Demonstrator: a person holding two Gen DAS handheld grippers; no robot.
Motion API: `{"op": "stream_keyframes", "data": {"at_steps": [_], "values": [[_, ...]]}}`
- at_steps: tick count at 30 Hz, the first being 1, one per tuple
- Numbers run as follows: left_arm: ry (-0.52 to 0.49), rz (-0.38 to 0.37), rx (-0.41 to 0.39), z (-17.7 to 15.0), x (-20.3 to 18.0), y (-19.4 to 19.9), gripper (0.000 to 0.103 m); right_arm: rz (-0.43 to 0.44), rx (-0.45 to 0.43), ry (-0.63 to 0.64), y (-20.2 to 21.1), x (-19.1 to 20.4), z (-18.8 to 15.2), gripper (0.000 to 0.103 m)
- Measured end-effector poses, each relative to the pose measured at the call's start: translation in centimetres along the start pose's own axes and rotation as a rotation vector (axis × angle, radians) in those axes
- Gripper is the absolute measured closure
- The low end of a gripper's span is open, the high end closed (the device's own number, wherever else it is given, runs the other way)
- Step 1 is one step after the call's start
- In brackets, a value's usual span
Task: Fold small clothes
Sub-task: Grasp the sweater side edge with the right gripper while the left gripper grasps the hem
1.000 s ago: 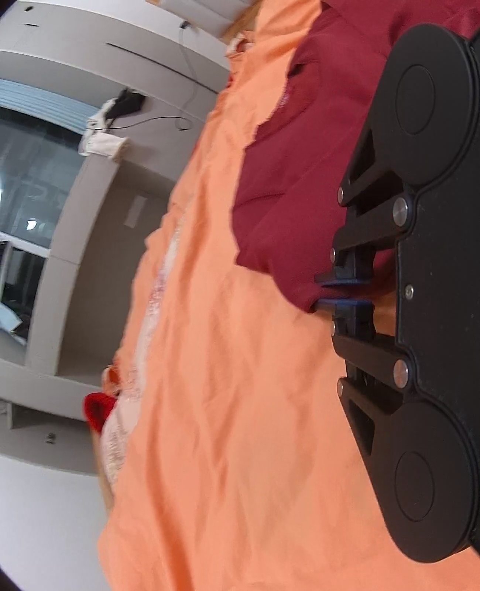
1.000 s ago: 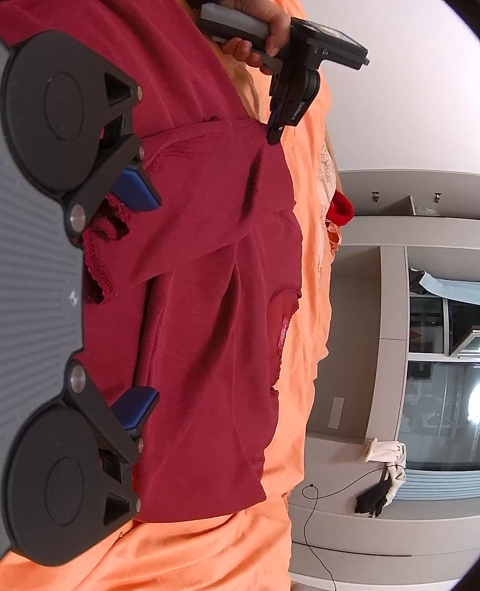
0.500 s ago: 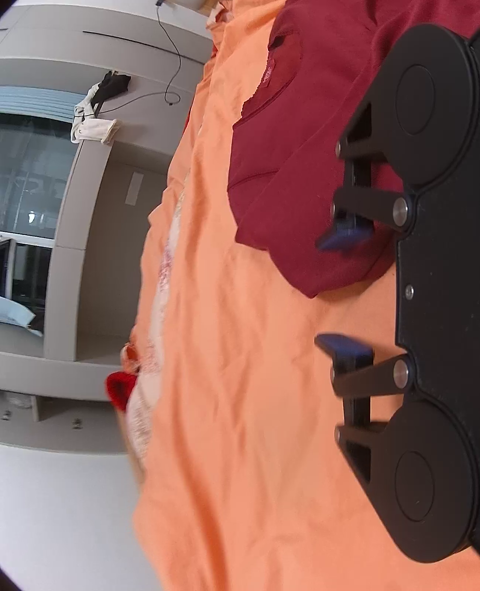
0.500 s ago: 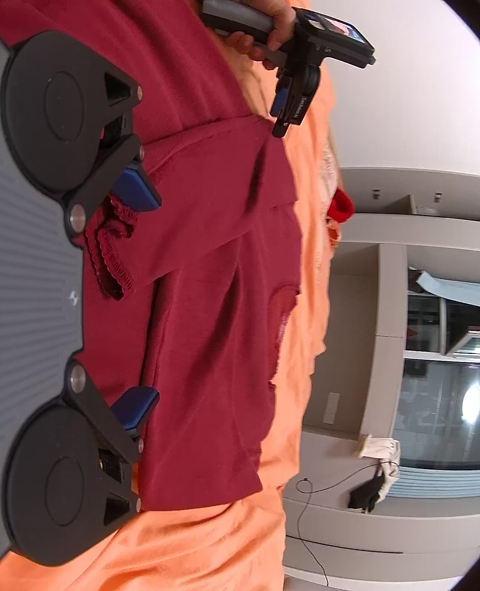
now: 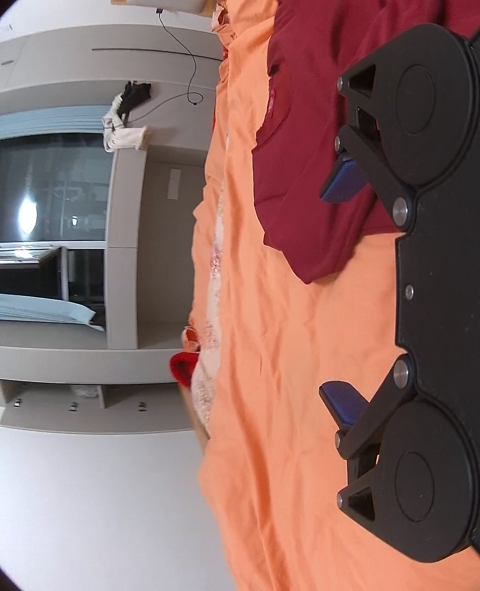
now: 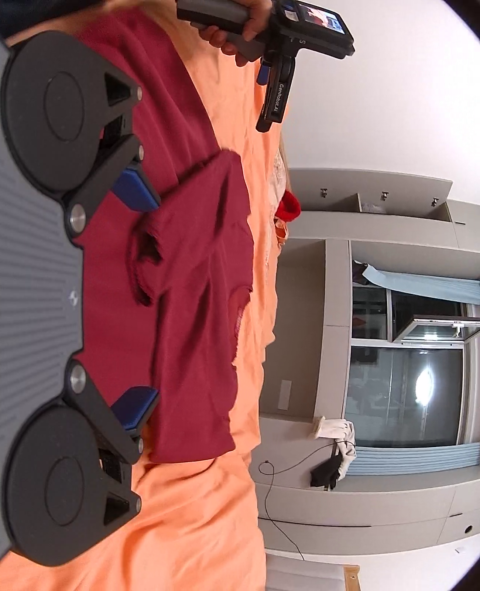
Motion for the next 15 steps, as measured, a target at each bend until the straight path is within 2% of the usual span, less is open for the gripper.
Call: {"op": "stream_keyframes", "data": {"at_steps": [5,10,15], "values": [[0.016,-0.041,-0.008,-1.9,0.4,5.4,0.001,0.026,0.076,0.093,3.4,1.5,-1.0,0.000],[-0.041,-0.135,-0.045,-3.4,-0.4,12.3,0.001,0.010,0.182,0.334,5.8,3.5,-3.5,0.000],[-0.120,-0.165,-0.047,-5.6,-0.7,15.9,0.001,0.031,0.262,0.550,6.3,5.9,-6.6,0.000]]}}
Point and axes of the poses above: each gripper's, at about its wrist camera, not at the fingertips, and y roughly against the way its jaws point, x to its left, z to its top, the point moved 8 cm from there along -y, roughly the way its jaws point, and after that the axes turned 5 degrees about z, right-handed, at the moved point
